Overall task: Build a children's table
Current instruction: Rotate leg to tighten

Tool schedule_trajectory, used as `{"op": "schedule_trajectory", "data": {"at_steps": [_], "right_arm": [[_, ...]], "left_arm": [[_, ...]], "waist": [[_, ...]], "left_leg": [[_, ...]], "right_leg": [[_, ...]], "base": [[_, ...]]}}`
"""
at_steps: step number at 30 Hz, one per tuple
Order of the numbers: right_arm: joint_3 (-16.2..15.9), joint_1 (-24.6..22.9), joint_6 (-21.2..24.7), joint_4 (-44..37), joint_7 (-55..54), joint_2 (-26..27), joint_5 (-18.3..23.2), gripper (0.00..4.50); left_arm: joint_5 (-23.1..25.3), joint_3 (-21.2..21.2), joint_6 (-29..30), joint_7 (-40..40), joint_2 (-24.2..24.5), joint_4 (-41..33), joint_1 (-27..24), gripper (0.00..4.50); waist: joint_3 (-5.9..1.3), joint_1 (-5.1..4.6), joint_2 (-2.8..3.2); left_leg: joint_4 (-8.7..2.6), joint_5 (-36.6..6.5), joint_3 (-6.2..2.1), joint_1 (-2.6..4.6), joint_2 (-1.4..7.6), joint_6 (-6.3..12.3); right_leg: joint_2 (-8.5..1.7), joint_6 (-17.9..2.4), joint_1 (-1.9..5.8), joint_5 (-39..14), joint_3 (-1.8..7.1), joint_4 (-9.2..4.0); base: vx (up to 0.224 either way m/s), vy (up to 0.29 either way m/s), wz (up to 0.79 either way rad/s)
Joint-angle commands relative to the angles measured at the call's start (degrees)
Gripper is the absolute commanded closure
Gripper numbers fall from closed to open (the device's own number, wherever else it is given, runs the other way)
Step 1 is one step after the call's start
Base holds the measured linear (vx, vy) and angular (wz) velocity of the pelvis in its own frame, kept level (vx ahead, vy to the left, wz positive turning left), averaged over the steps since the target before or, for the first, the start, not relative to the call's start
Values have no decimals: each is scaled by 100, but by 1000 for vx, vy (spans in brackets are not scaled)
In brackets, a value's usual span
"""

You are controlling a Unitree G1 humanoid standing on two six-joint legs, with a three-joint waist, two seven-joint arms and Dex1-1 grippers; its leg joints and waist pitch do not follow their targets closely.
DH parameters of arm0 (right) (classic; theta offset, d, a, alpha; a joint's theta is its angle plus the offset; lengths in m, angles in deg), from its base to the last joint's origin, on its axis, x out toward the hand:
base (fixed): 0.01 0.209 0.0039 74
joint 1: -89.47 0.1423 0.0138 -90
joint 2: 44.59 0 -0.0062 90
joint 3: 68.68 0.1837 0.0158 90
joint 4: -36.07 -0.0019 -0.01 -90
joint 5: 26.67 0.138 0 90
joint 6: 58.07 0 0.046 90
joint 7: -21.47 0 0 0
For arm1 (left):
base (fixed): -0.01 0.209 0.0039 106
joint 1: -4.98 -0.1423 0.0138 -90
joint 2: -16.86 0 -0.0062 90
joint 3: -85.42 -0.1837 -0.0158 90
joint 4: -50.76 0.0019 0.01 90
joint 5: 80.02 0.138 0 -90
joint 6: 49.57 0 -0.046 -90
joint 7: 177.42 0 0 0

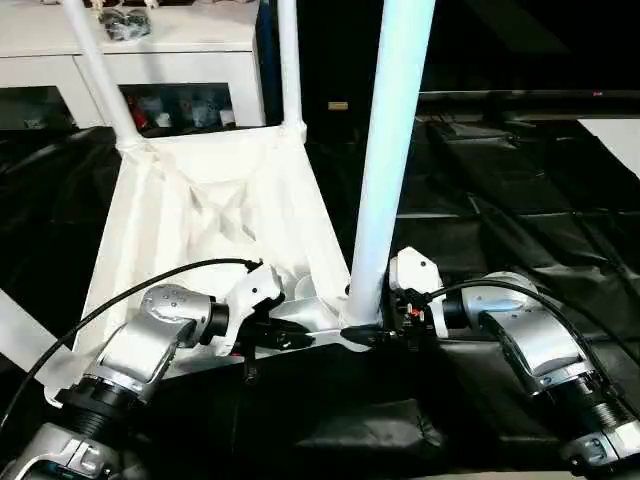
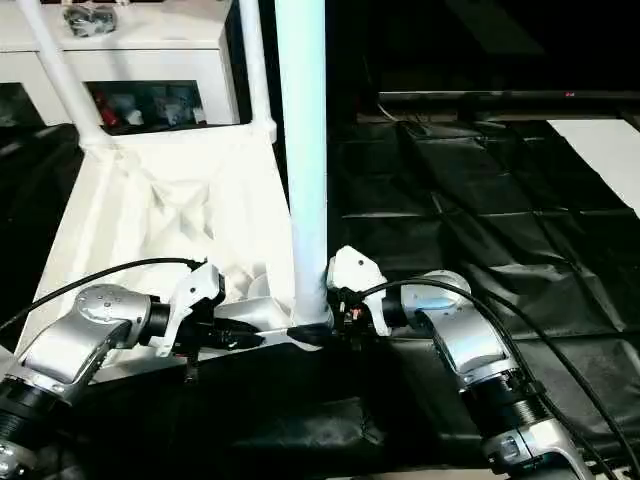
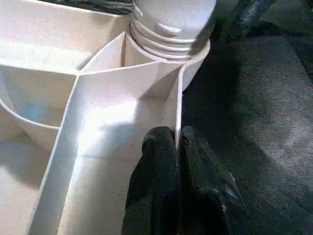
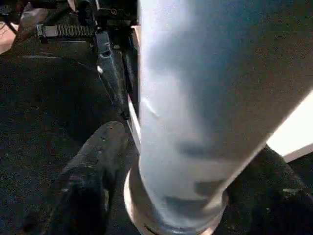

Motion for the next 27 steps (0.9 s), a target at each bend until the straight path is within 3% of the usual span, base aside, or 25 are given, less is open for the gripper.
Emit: {"op": "schedule_trajectory", "data": {"at_steps": [1, 12, 20, 21, 23, 24, 26, 27], "right_arm": [[-247, -54, 37, -99, 169, 8, 44, 168], [-267, -78, 84, -9, 139, 40, -13, 241], [-173, -319, 100, -63, -276, 209, -11, 249], [-156, -346, 109, -53, -381, 253, -32, 250], [-67, -480, 169, -8, -929, 482, -144, 252], [-6, -540, 262, 49, -1358, 675, -237, 252], [33, -587, 358, 103, -1730, 851, -323, 252], [86, -631, 524, 175, -2219, 1111, -418, 252]], "left_arm": [[-242, 20, -141, -77, -75, -196, 48, 450], [-152, 118, -182, 76, -114, -162, 2, 450], [-105, 331, -148, 596, -304, -125, -23, 450], [-94, 351, -139, 678, -341, -125, -23, 450], [-34, 455, -81, 1097, -529, -134, -23, 450], [36, 477, 17, 1388, -665, -180, -33, 450], [119, 479, 107, 1663, -800, -219, -40, 450], [211, 468, 276, 2036, -1025, -292, -57, 450]], "waist": [[-337, -10, -67], [-342, -12, -80], [-334, -17, -64], [-320, -11, -73], [-304, -33, -77], [-302, -54, -26], [-287, -80, -53], [-260, -142, -41]], "left_leg": [[-407, -1324, -10, 73, 132, 184], [-404, -1234, -14, 58, 130, 205], [-408, -1303, -12, 62, 128, 175], [-411, -1415, -9, 93, 129, 157], [-431, -1534, -26, 71, 121, 95], [-435, -1640, -28, 88, 115, 41], [-435, -1829, -40, 103, 93, -14], [-461, -1956, -67, 81, 90, -78]], "right_leg": [[-299, -1087, 257, -1760, 238, -397], [-295, -1064, 267, -1729, 231, -387], [-297, -1032, 257, -1812, 237, -409], [-294, -1009, 237, -1963, 235, -438], [-295, -921, 246, -2256, 227, -452], [-293, -853, 232, -2439, 224, -478], [-292, -712, 213, -2846, 202, -523], [-296, -547, 214, -3197, 179, -569]], "base": [[0, 0, 0], [0, 0, 0], [0, 0, 0], [0, 0, 0], [0, 0, 0], [0, 0, 0], [0, 0, 0], [0, 0, 0]]}}
